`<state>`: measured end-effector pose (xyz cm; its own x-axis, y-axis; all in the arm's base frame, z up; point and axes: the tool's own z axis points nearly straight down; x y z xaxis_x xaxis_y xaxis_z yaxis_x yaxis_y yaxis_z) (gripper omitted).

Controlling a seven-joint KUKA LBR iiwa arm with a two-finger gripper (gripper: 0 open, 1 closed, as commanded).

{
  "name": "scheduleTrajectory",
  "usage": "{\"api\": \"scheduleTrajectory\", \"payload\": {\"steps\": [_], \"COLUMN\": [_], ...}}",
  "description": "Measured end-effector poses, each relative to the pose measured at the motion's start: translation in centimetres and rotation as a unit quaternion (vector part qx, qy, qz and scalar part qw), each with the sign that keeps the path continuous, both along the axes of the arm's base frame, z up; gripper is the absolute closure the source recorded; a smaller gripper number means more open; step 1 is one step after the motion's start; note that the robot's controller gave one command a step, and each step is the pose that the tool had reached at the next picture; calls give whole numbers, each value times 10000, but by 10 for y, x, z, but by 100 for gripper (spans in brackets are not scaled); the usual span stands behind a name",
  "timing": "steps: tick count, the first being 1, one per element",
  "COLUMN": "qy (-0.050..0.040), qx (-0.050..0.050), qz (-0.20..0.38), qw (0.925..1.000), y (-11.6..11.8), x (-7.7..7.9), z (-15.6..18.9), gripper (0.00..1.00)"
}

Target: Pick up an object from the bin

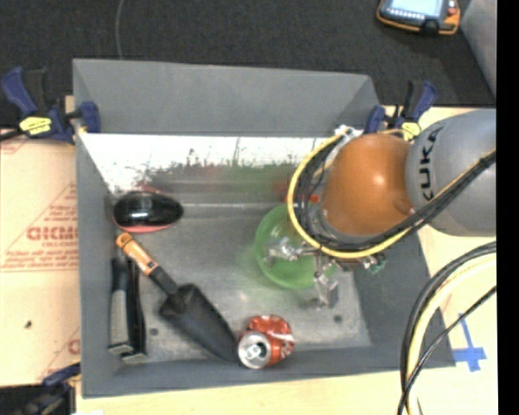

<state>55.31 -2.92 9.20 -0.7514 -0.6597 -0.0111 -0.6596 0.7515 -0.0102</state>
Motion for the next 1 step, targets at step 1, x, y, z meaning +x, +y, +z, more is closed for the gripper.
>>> {"api": "scheduleTrajectory", "payload": {"steps": [1], "qy": [32], "qx": [-1], "qz": [87], "qw": [10000], "y": [-34], "x": [2], "z": [31], "gripper": [100]}}
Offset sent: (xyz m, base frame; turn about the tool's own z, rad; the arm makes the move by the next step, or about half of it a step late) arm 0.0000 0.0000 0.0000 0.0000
